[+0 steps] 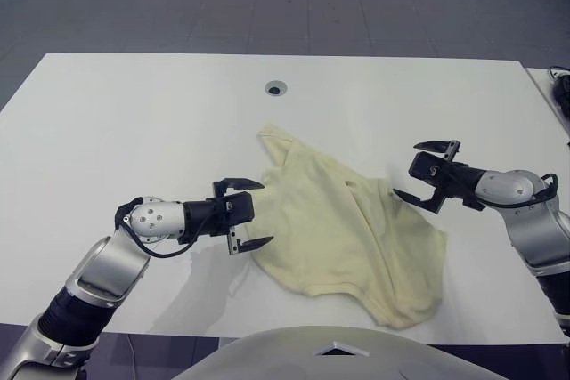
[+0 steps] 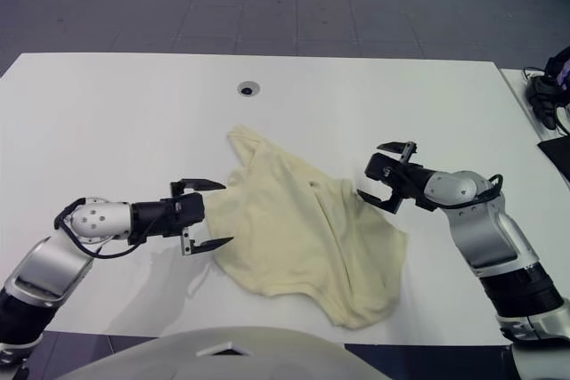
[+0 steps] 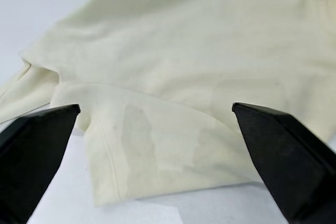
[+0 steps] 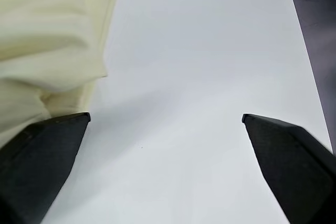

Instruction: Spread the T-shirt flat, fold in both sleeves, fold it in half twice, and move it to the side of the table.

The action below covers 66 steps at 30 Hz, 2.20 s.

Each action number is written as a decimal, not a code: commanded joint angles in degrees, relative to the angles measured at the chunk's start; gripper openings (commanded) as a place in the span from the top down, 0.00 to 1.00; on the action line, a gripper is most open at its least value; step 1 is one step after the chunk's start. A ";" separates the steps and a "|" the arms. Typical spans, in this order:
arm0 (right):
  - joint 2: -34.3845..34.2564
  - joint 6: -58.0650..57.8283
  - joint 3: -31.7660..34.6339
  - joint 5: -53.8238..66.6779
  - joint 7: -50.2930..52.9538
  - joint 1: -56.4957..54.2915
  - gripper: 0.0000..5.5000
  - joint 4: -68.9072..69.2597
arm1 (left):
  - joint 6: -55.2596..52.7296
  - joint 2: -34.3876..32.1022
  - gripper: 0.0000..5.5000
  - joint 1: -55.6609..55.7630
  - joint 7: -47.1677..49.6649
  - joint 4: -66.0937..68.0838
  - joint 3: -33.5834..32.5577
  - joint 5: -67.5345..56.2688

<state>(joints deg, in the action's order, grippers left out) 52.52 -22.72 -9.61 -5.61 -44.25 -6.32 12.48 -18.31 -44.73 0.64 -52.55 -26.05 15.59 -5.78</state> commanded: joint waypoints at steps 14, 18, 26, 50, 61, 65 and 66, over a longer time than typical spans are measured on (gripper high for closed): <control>-5.73 12.45 -10.05 -12.48 1.12 -16.72 0.02 -27.73 | 9.93 -2.46 0.02 1.70 3.73 13.93 7.77 18.25; -12.77 19.91 -13.86 -17.29 5.65 -29.25 0.02 -49.31 | 12.71 -4.54 0.02 1.47 4.06 17.57 6.06 18.69; -9.91 17.16 -5.93 -6.80 -5.81 -28.26 0.02 -41.46 | 16.29 -6.50 0.02 0.04 2.98 20.37 4.47 16.95; -4.80 0.08 -3.36 -3.46 -7.16 -7.69 0.02 -8.49 | 15.05 -5.79 0.02 -6.56 6.12 17.65 1.83 16.66; -8.24 8.39 -8.12 -9.29 -3.53 -16.11 0.02 -25.05 | 14.62 -6.03 0.02 -7.55 6.27 16.55 1.42 16.45; -12.97 17.93 -13.16 -15.43 1.25 -27.58 0.02 -46.58 | 14.32 -6.79 0.02 -8.44 6.07 15.55 0.36 16.07; -15.40 20.75 -14.59 -17.43 4.00 -32.20 0.02 -54.86 | 14.22 -7.16 0.02 -8.90 6.01 15.28 -0.06 16.00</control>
<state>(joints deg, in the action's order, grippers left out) 42.11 -6.84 -19.46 -17.34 -44.19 -31.59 -24.81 -0.57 -49.19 -2.66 -43.24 -13.12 12.94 7.46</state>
